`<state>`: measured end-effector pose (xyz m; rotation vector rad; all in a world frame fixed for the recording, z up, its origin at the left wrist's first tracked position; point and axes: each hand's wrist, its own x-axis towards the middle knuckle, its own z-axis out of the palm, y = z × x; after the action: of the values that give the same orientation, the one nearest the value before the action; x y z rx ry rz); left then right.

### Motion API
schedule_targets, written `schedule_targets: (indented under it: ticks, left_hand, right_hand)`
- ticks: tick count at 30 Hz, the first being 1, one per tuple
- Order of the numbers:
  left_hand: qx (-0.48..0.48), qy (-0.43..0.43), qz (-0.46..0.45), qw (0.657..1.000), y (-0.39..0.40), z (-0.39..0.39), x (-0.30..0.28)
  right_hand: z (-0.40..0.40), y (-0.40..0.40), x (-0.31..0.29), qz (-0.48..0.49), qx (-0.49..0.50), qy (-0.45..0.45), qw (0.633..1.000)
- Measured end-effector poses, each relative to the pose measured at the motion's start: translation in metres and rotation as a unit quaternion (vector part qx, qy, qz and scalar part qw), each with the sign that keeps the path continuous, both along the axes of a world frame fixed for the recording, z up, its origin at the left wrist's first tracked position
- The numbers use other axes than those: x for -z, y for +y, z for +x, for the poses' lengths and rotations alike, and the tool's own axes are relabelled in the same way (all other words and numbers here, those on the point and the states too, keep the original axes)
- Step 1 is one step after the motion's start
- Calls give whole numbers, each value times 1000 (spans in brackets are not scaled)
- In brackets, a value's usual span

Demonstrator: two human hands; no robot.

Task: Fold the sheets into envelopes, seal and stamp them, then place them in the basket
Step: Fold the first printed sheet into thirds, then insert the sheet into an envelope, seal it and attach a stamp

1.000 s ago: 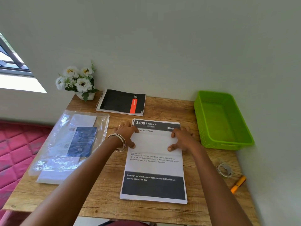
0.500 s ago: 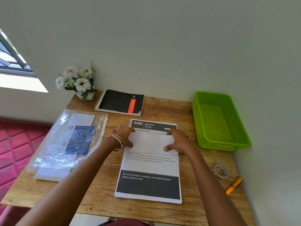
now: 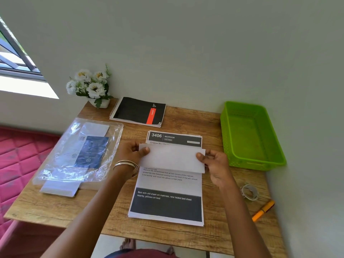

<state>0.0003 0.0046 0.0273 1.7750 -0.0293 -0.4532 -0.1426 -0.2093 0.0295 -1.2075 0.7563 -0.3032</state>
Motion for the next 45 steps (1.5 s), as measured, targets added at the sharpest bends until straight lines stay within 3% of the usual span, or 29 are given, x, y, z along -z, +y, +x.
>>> schedule_targets:
  ticks: [4, 10, 13, 18, 20, 22, 29, 32, 34, 39, 42, 45]
  left_hand:
    - [-35, -38, 21, 998, -3, -14, 6]
    - [38, -35, 17, 999, -3, -30, 1]
    - [9, -41, 33, 999, 2, -37, 2]
    - [-42, 30, -3, 999, 15, -42, 8]
    - [-56, 60, -1, 997, 23, -40, 12]
    - [-63, 52, 16, 997, 31, -40, 16]
    - [-39, -135, 225, 964, 54, -51, 12]
    - [-37, -171, 227, 958, 76, -52, 9]
    - [-55, -182, 208, 959, 99, -49, 9]
    - [-206, -172, 203, 942, 170, -36, 11]
    - [-267, -129, 241, 924, 209, -23, 16]
    - [-263, -46, 288, 920, 235, -12, 17]
  right_hand:
    - [-5, 14, 7, 24, 63, 19, 998]
    - [-14, 30, 11, -75, 57, 6, 996]
    - [-18, 32, 13, -111, 68, 30, 991]
    - [-21, 39, 26, -107, 70, 47, 991]
    - [-23, 40, 31, -149, 43, 65, 986]
    - [-25, 41, 33, -218, 22, 83, 972]
    - [-24, 51, 36, -407, -23, 129, 904]
    - [-18, 61, 34, -499, -19, 166, 850]
    - [-11, 77, 29, -518, -12, 152, 842]
    - [26, 150, 18, -502, -91, 68, 857]
    - [53, 196, 17, -522, -196, 11, 830]
    - [78, 231, 18, -551, -268, -7, 790]
